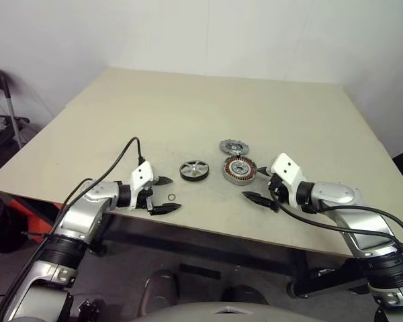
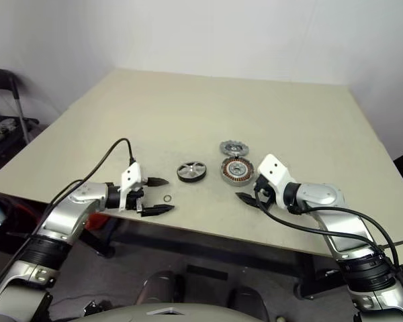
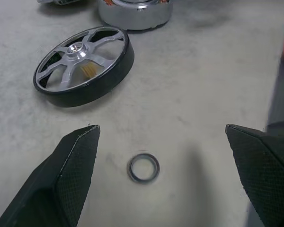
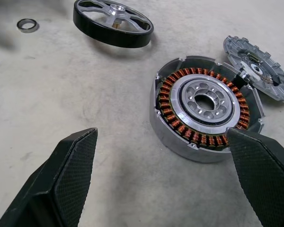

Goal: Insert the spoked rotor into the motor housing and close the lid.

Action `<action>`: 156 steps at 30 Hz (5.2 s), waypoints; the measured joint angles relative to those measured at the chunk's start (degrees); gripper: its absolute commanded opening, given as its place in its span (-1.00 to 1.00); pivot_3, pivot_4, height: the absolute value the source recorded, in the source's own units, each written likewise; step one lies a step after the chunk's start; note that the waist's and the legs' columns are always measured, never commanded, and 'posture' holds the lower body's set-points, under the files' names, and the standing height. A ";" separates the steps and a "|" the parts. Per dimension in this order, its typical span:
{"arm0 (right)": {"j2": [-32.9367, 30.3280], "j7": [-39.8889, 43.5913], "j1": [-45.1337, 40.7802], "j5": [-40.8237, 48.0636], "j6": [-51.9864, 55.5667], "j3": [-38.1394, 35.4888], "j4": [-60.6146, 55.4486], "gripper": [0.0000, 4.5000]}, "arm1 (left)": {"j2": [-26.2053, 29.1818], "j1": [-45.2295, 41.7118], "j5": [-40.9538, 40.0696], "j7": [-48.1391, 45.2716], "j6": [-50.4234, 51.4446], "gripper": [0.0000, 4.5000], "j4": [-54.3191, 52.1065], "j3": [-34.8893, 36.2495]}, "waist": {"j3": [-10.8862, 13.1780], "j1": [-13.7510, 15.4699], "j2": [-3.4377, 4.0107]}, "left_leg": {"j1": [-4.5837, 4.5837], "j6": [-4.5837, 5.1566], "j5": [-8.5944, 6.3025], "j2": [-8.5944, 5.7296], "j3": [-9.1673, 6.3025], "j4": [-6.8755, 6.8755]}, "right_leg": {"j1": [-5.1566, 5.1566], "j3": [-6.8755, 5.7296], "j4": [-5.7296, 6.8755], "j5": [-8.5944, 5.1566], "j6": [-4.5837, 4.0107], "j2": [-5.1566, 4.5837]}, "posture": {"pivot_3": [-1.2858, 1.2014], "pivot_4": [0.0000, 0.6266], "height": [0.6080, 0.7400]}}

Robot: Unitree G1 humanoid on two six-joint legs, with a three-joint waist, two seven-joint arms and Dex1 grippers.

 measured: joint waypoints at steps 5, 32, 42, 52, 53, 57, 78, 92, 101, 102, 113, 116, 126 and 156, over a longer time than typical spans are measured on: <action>0.26 -0.86 -0.01 -0.32 -0.06 0.00 0.00 0.98 | 0.10 -0.54 1.45 0.95 -1.53 1.00 1.11 -0.78 | 0.00 -0.05 0.01 | -0.15 0.06 -0.04 -0.02 0.01 -0.06 | -0.14 0.00 0.00 0.12 -0.27 0.00 | 0.03 -1.00 1.00; 2.82 -3.23 -4.35 -0.50 1.31 -0.04 0.34 0.99 | 1.39 1.99 2.45 2.01 -3.12 0.32 2.62 -1.13 | -0.05 -0.10 0.08 | -0.01 -0.01 0.00 -0.02 0.01 -0.05 | -0.04 0.00 0.04 -0.02 -0.07 0.00 | 0.03 -1.00 1.00; 2.82 -3.46 -4.46 -0.49 1.68 -0.04 0.33 0.99 | 1.45 1.74 3.00 2.52 -3.06 -0.06 2.64 -1.15 | -0.05 -0.17 0.08 | 0.00 -0.02 0.01 -0.01 0.01 -0.05 | -0.06 0.00 0.09 -0.02 -0.07 0.00 | 0.03 -1.00 1.00; 3.05 -3.76 -5.28 -0.50 1.71 -0.04 0.35 0.99 | 1.45 1.18 3.68 3.68 -2.66 -0.37 2.91 -1.15 | -0.05 -0.22 0.08 | 0.01 -0.04 0.02 -0.01 0.01 -0.05 | -0.06 0.00 0.13 -0.02 -0.06 0.00 | 0.03 -1.00 1.00; 3.26 -3.86 -5.48 -0.50 1.71 -0.03 0.44 0.99 | 1.45 1.01 3.67 3.68 -2.63 -0.52 3.10 -1.15 | -0.05 -0.22 0.08 | 0.01 -0.04 0.02 -0.01 0.01 -0.05 | -0.06 0.00 0.13 -0.02 -0.07 0.00 | 0.03 -1.00 1.00; 3.49 -4.38 -6.21 -0.51 1.70 -0.03 0.72 0.99 | 1.49 0.48 3.33 3.34 -2.31 -0.65 3.82 -1.14 | -0.06 -0.23 0.08 | 0.01 -0.04 0.02 -0.01 0.01 -0.05 | -0.07 0.00 0.13 -0.02 -0.07 0.00 | 0.03 -1.00 1.00; 4.13 -7.22 -5.27 -1.31 0.84 -0.78 3.77 0.99 | -11.72 -28.76 -6.66 -1.58 9.65 -0.65 24.39 1.17 | -0.03 0.44 0.04 | -0.24 0.03 0.00 -0.13 -0.01 0.08 | -0.08 0.00 0.05 0.05 -0.11 -0.07 | 0.03 -1.00 1.00; 1.37 -6.58 3.10 -0.63 1.00 -3.91 -2.30 0.99 | -23.58 -44.33 5.81 -0.30 -9.97 -0.65 56.78 -1.63 | -0.04 0.67 0.05 | -1.16 0.46 -0.20 -0.15 -0.06 0.21 | -0.79 -0.11 -0.04 0.23 -0.35 -0.10 | 0.03 -1.00 1.00; 1.39 -7.87 6.72 -0.61 2.09 -4.49 -5.74 0.99 | -29.07 -48.42 10.17 1.94 -13.70 -0.65 63.52 -1.35 | -0.03 1.31 0.04 | -0.84 0.46 -0.20 -0.22 -0.06 0.27 | -0.44 -0.16 -0.09 0.25 -0.31 -0.23 | 0.03 -1.00 1.00; 1.41 -8.03 7.04 -0.61 2.36 -4.49 -5.92 0.99 | -29.69 -48.66 10.53 2.35 -14.02 -0.65 63.86 -1.34 | -0.03 1.44 0.04 | -0.84 0.46 -0.20 -0.22 -0.06 0.27 | -0.45 -0.15 -0.08 0.26 -0.31 -0.23 | 0.03 -1.00 1.00; 1.91 -10.59 9.11 -0.60 4.21 -4.51 -8.84 0.99 | -33.14 -49.94 16.15 8.87 -16.15 -0.65 67.13 -1.56 | -0.03 1.89 0.04 | -0.86 0.50 -0.21 -0.24 -0.06 0.27 | -0.46 -0.17 -0.09 0.26 -0.30 -0.24 | 0.03 -1.00 1.00; 2.19 -11.18 9.33 -0.60 4.37 -4.51 -9.10 0.99 | -33.98 -50.23 17.54 10.09 -16.58 -0.65 67.36 -1.69 | -0.03 1.92 0.04 | -0.86 0.51 -0.21 -0.25 -0.07 0.27 | -0.45 -0.17 -0.10 0.26 -0.30 -0.26 | 0.03 -1.00 1.00; 2.32 -12.40 10.35 -0.60 4.69 -4.61 -9.54 0.99 | -36.15 -50.42 20.74 11.27 -16.61 -0.65 67.70 -1.94 | -0.04 1.92 0.04 | -0.86 0.53 -0.22 -0.27 -0.07 0.26 | -0.45 -0.18 -0.11 0.26 -0.30 -0.27 | 0.03 -1.00 1.00; 3.31 -14.77 11.20 -0.49 7.31 -6.76 -13.18 0.99 | -37.14 -50.22 24.71 15.93 -17.21 -0.07 69.00 -1.45 | -0.05 1.70 0.08 | -0.81 0.59 -0.23 -0.33 -0.08 0.25 | -0.41 -0.19 -0.15 0.30 -0.23 -0.34 | 0.03 -1.00 1.00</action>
